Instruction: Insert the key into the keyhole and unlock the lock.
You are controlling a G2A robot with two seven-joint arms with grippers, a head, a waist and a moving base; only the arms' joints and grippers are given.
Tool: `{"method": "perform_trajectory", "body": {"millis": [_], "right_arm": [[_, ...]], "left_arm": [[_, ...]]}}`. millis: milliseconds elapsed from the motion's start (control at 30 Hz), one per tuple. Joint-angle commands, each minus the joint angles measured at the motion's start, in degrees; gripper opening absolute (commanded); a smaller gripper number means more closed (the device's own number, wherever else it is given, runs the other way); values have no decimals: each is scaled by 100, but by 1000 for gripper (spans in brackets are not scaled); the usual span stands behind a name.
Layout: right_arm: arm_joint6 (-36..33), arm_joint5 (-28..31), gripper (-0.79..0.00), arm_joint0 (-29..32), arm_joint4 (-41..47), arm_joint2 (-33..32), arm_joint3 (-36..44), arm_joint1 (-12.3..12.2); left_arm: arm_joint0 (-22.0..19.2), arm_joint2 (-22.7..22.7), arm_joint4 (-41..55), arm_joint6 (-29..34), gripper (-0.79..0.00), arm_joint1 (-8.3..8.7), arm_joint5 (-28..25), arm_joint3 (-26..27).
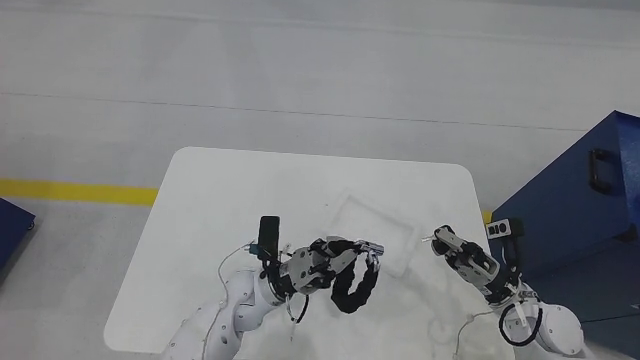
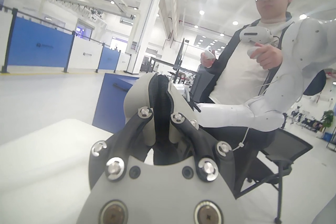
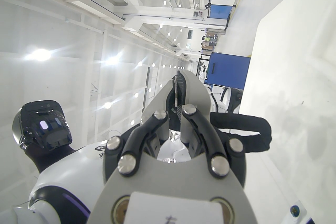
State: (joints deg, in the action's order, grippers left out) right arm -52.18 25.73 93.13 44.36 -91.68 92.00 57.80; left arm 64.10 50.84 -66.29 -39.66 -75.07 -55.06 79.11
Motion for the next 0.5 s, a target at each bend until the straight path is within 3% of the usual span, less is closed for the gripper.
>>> {"method": "perform_trajectory", "body": {"millis": [0,67,233,467], "right_arm": [[0,0,-785,0,0,0,0,0],[0,0,-785,0,0,0,0,0],[0,0,-785,0,0,0,0,0],[0,0,-785,0,0,0,0,0]], "left_arm": [[-101,-9,-665,-552,-785,-11,129,-27],[-241,-78,-1332,-1026,-785,-12,151,-94],[-578,-475,-2317,-1816,-785,-3,859,-243],[-1169,-1260,-2838,-2945,-785,67,1987,-881]]}}
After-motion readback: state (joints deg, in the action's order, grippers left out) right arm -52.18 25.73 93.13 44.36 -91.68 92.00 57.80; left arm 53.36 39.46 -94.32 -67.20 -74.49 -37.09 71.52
